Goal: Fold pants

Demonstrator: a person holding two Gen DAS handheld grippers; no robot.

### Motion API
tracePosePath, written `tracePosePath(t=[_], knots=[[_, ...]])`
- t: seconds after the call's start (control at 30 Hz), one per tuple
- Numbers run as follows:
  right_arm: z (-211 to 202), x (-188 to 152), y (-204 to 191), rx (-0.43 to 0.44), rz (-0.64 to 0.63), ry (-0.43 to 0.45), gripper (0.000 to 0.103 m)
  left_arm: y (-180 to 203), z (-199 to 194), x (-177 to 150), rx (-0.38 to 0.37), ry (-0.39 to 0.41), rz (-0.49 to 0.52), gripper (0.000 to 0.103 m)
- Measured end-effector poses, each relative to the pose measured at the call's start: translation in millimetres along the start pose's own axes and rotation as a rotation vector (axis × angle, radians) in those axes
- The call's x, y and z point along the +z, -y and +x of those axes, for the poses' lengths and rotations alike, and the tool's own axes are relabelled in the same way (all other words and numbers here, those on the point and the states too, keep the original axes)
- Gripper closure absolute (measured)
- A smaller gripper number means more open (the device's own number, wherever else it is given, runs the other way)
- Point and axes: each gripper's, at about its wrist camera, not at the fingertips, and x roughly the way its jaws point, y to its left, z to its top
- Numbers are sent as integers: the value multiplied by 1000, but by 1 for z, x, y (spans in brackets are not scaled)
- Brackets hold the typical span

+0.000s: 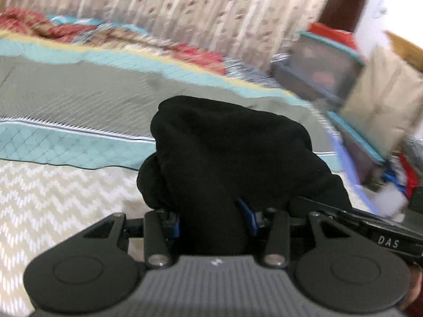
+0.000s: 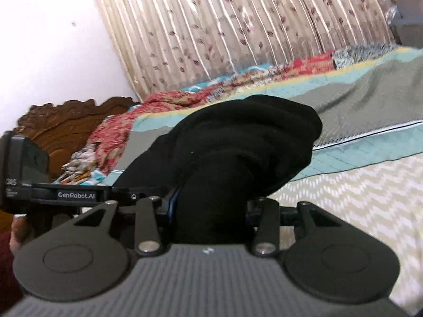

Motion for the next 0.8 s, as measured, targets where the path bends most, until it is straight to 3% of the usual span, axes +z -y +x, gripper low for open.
tracePosePath(t=[0.2,0.3,0.43,0.53,0.67,0.8], knots=[[81,-29,32,-83,50,-162,57,-64,80,-21,146,-140,-89,60],[91,-38,37,-134,95,-169,51,-71,87,-31,159,-106,-102,47],[67,-31,35,-166,129,-184,38,-61,72,-27,189,-106,-131,42],[37,-32,32,-234,161,-154,27,-43,44,-31,262,-85,-118,32],[1,-54,27,-264,230,-186,27,-13,13,-58,305,-126,-109,29],[-22,-90,14,-302,309,-299,26,16,-20,-105,364,-194,-62,29]])
